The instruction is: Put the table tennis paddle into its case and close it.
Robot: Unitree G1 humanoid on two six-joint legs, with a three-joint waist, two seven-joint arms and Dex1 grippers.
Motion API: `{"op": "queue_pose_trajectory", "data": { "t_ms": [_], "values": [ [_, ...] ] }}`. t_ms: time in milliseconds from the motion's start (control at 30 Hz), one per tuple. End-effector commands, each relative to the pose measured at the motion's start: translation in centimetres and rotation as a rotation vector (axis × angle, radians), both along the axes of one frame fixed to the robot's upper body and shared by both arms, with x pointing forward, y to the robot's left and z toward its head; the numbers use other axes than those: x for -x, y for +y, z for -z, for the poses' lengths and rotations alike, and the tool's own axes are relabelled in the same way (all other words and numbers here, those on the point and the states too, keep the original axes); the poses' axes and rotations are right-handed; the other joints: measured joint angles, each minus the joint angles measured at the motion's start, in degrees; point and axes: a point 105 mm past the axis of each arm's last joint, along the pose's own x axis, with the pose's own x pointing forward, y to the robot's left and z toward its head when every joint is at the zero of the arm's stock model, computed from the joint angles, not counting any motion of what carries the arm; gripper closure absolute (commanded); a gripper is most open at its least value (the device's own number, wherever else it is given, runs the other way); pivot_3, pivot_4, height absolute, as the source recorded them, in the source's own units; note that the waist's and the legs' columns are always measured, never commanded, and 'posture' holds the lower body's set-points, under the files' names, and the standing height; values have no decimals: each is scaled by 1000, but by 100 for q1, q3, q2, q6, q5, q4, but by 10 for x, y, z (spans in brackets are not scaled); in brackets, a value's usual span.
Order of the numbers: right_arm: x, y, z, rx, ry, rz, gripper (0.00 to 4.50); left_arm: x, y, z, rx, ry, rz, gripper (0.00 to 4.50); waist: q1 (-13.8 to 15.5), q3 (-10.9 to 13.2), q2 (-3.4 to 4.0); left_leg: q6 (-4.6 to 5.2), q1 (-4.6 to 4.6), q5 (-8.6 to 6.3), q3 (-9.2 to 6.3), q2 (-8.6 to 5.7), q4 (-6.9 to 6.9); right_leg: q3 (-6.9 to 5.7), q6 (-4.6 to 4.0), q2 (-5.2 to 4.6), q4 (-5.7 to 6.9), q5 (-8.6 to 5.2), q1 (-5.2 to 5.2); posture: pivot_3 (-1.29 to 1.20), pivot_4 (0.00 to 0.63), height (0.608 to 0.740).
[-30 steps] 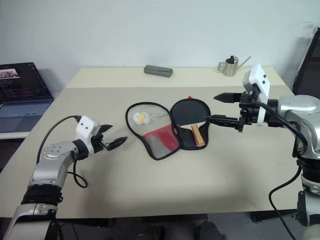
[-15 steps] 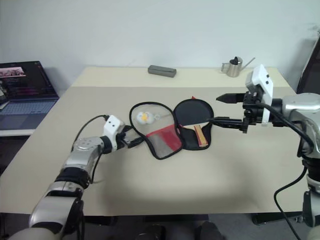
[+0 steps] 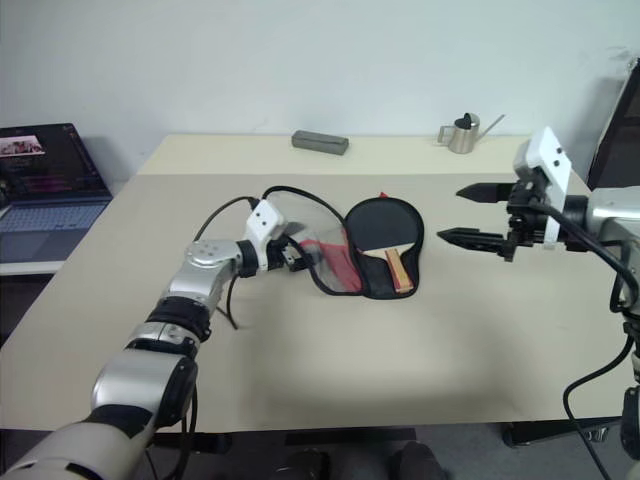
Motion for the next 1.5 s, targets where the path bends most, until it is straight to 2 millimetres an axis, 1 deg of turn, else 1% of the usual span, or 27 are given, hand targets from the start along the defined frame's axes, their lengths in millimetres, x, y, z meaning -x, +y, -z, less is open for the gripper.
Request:
{"op": "queue_pose_trajectory", "data": {
  "t_ms": [33, 433, 500, 533, 567, 667, 767, 867, 933, 1100, 1167, 1267, 1367, 1400, 1467, 1500],
  "values": [
    [1, -8, -21, 19, -92, 10, 34, 0, -8, -14, 3, -55, 39, 0, 0, 0, 0, 0, -1, 0, -1, 2, 0, -1, 0, 2, 0, 0, -1, 0, 150, 740],
    [-1, -11, -22, 25, -97, 9, 34, 1, -10, -13, 3, -57, 47, 0, 9, 0, 0, 0, -2, 0, -3, 0, 3, -1, 0, 1, 1, 0, -1, 0, 150, 740],
    [-3, -28, -29, 39, -117, 73, 34, 5, -49, -25, 5, -82, 172, 0, 17, 0, 0, 0, -2, 0, -3, 0, 3, -1, 0, 1, 1, 0, -1, 0, 150, 740],
    [-3, -34, -31, 46, -120, 93, 34, 9, -63, -29, 7, -90, 224, 0, 57, 0, 0, 0, -3, 0, -2, -2, 4, 0, 0, 0, 1, 0, 0, 0, 150, 740],
    [-2, -38, -33, 51, -121, 104, 34, 12, -74, -32, 7, -98, 263, 0, 101, 1, -1, -1, -8, 0, -6, -8, 9, -6, 1, -5, 1, 0, 0, 0, 150, 740],
    [-2, -45, -35, 63, -121, 122, 34, 19, -90, -36, 20, -106, 325, 0, 126, 2, -3, -1, -16, 0, -4, -9, 15, -7, 8, -6, -10, 4, 0, 0, 150, 740],
    [-1, -49, -35, 60, -122, 137, 34, 25, -104, -39, 23, -113, 377, 0, 35, 3, -3, -1, -15, 0, 0, -2, 9, -3, 8, -2, -12, 4, -4, 0, 150, 740],
    [1, -50, -33, 58, -117, 140, 34, 28, -119, -39, 21, -113, 405, 0, 4, 3, -3, 0, -12, 0, 3, -1, 7, 0, 7, -2, -9, 4, -4, 0, 150, 740],
    [2, -50, -32, 56, -113, 141, 34, 28, -126, -35, 16, -106, 409, 0, 6, 3, -3, 1, -11, -1, 5, -2, 10, 3, 8, -2, -8, 4, -3, 0, 150, 740],
    [3, -49, -31, 50, -108, 145, 34, 31, -136, -29, 17, -97, 426, 0, 1, 3, -3, 1, -5, -1, 12, -1, 10, 11, 9, -1, -2, 4, -2, 0, 150, 740],
    [3, -46, -28, 41, -97, 143, 34, 33, -136, -31, 31, -104, 437, 0, 5, 3, -3, 1, -5, -1, 11, -1, 10, 11, 9, -1, -2, 4, -2, 0, 150, 740],
    [5, -41, -23, 13, -72, 136, 34, 33, -125, -37, 48, -118, 439, 0, 3, 3, -3, 1, -5, -1, 12, -1, 10, 12, 9, -1, -3, 4, -2, 0, 150, 740],
    [4, -35, -18, -38, -41, 135, 34, 32, -106, -42, 71, -121, 418, 0, -2, 3, -3, 1, -4, -1, 11, 3, 10, 13, 9, 2, -2, 4, -2, 0, 150, 740],
    [3, -33, -15, -49, -29, 137, 34, 31, -98, -43, 75, -120, 409, 0, -4, 3, -3, 1, -3, -1, 11, 2, 10, 15, 8, 2, 1, 4, -2, 0, 150, 740],
    [1, -26, -4, -82, 11, 132, 34, 32, -72, -47, 97, -103, 376, 0, -21, 3, -3, 1, 1, -1, 12, 4, 9, 18, 8, 3, 4, 4, -2, 0, 150, 740],
    [1, -23, -1, -88, 23, 129, 34, 33, -65, -48, 105, -96, 367, 0, -25, 3, -3, 1, 2, -1, 10, 5, 9, 19, 8, 4, 6, 4, -2, 0, 150, 740]
  ]
}}
